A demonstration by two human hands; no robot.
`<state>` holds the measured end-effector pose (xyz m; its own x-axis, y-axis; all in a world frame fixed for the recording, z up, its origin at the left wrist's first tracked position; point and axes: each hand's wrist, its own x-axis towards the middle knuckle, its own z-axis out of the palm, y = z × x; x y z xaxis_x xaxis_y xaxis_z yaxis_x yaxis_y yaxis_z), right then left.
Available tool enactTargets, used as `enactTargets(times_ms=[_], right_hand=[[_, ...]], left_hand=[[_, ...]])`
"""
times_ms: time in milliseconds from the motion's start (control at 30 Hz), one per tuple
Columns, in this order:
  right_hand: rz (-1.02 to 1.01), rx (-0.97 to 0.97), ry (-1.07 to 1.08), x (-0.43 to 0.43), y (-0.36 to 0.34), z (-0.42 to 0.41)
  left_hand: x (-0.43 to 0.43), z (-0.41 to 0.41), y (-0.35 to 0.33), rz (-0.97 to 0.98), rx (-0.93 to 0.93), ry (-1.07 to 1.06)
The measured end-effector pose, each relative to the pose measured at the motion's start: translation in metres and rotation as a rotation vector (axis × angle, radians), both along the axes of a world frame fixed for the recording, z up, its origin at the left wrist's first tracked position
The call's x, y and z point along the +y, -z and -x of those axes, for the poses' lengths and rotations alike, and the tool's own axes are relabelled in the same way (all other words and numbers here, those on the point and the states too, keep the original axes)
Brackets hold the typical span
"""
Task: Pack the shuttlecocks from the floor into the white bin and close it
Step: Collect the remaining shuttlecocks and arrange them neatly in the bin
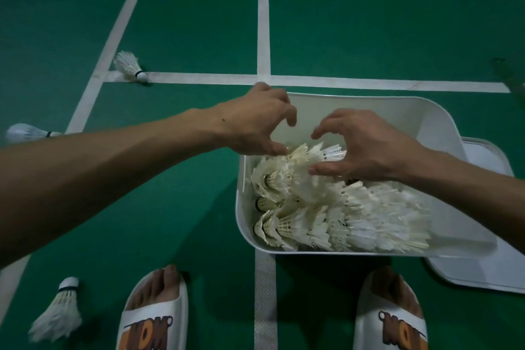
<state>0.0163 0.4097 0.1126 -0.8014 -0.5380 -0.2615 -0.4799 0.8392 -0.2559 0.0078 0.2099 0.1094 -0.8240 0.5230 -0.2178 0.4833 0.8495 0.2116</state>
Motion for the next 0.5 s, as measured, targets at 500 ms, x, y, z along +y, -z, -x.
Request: enactTargets(times_ms=[500], right_hand=[[0.224,0.151,-0.222,-0.161,-0.009,0.003]], left_hand=[[-0.154,-0.058,0.011,-0.084,0.009,-0.471]])
